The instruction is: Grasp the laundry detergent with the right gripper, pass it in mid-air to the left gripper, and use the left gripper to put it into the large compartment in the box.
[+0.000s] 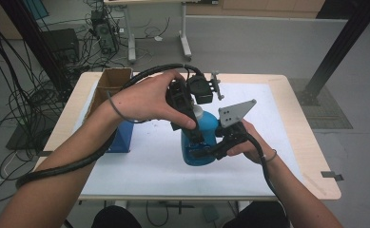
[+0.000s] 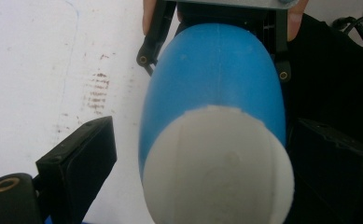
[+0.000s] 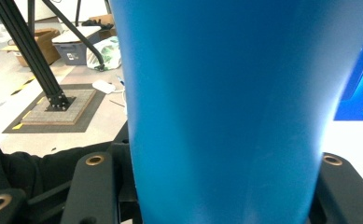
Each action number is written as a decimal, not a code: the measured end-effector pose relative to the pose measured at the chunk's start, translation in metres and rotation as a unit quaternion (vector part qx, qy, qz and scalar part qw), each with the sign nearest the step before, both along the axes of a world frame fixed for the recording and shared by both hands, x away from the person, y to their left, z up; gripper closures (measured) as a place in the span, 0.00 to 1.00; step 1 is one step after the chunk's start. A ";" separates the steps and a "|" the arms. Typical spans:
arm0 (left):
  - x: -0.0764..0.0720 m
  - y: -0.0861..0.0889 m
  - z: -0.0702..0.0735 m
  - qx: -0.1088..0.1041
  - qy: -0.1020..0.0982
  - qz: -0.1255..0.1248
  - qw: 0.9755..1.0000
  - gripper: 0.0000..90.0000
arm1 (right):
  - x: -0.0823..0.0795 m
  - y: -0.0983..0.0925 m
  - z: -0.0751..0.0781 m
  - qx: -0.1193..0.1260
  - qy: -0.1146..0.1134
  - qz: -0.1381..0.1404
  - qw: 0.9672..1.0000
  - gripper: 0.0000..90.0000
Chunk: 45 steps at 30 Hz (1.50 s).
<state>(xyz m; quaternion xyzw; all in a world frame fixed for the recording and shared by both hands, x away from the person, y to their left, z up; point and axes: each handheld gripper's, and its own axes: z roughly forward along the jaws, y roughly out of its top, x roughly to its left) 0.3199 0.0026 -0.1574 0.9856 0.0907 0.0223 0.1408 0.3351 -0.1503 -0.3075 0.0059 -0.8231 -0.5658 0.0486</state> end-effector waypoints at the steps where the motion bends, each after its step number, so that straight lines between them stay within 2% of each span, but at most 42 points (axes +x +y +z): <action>1: 0.000 0.000 0.001 -0.001 -0.001 -0.001 1.000 0.11 | 0.000 0.000 0.000 0.000 -0.001 -0.001 1.000 0.48; 22: -0.001 -0.008 0.000 0.022 -0.003 -0.021 1.000 0.25 | -0.002 0.000 0.001 0.002 -0.002 0.004 1.000 0.48; 37: 0.000 -0.014 -0.003 0.034 0.007 -0.027 0.999 0.32 | -0.002 0.000 -0.001 0.001 -0.002 0.005 1.000 0.48; 45: 0.001 -0.014 -0.001 0.038 0.007 -0.027 0.999 0.41 | -0.002 -0.001 0.001 0.003 -0.006 0.004 1.000 0.48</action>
